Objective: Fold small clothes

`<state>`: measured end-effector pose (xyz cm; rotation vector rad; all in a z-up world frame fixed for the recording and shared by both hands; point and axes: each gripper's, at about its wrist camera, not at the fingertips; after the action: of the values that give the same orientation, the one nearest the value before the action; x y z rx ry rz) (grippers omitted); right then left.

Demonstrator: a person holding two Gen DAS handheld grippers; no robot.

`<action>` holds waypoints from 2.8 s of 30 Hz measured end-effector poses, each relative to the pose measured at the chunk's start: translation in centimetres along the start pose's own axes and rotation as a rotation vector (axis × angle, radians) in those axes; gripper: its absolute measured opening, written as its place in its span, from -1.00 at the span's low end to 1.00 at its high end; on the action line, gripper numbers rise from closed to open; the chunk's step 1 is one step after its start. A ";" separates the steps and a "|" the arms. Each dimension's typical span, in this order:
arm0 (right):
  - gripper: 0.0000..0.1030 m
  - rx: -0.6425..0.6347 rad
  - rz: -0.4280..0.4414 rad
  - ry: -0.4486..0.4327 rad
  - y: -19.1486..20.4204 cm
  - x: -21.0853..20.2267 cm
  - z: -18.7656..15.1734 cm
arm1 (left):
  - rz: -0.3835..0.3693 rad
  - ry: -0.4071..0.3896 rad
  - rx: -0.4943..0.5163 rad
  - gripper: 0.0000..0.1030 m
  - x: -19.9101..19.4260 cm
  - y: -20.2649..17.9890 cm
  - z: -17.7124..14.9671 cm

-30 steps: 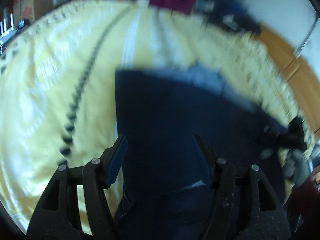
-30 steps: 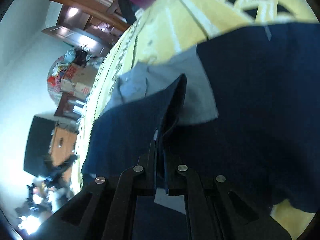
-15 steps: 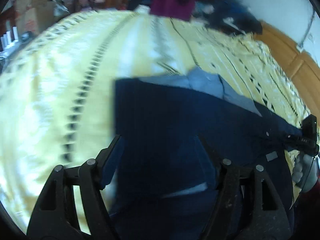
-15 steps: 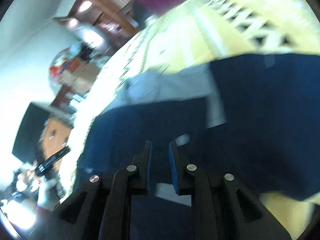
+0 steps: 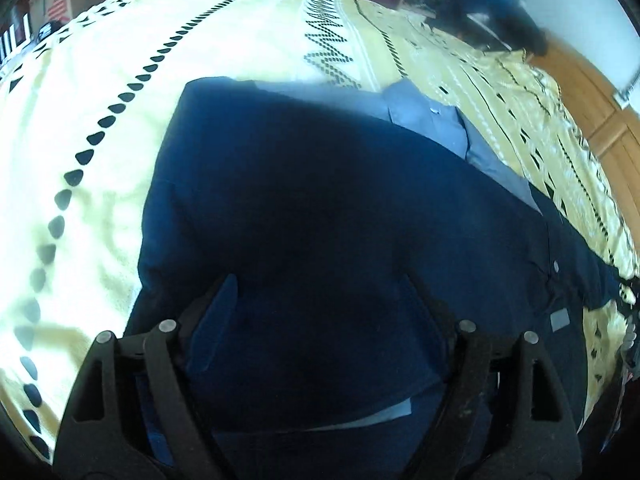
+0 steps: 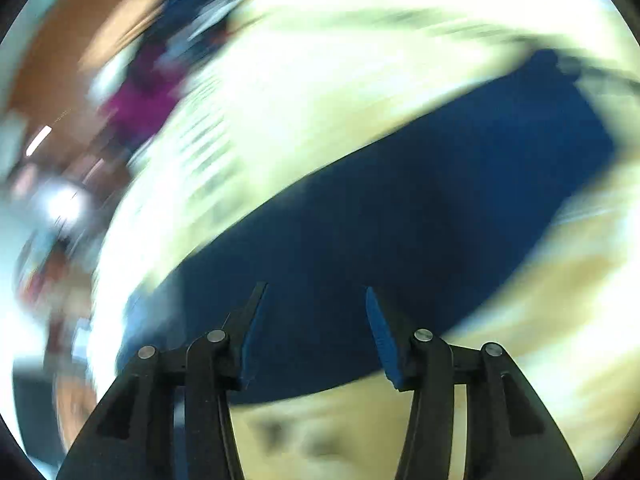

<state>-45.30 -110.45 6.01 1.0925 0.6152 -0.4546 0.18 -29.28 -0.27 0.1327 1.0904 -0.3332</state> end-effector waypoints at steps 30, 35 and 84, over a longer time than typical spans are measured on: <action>-0.79 -0.488 0.704 0.049 33.7 4.0 -10.4 | -0.148 -0.225 -0.114 0.63 -10.4 3.4 1.7; -0.65 -0.553 0.867 0.354 43.4 16.2 -23.8 | -0.160 -0.240 -0.125 0.64 -11.6 5.1 1.0; -0.15 -0.434 0.350 0.387 17.8 10.0 -24.7 | -0.336 -0.156 -0.294 -0.89 -2.7 5.1 -1.2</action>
<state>-32.57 -81.18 3.42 0.8469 0.7976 0.1968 -0.32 -23.63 1.22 -0.3374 0.9938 -0.4710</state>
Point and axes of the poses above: each gripper's, at about its wrist camera, not at the fingertips, and x roughly the way its jaws point, y to its left, z to its top, and after that the axes turned 14 degrees about z, right-handed
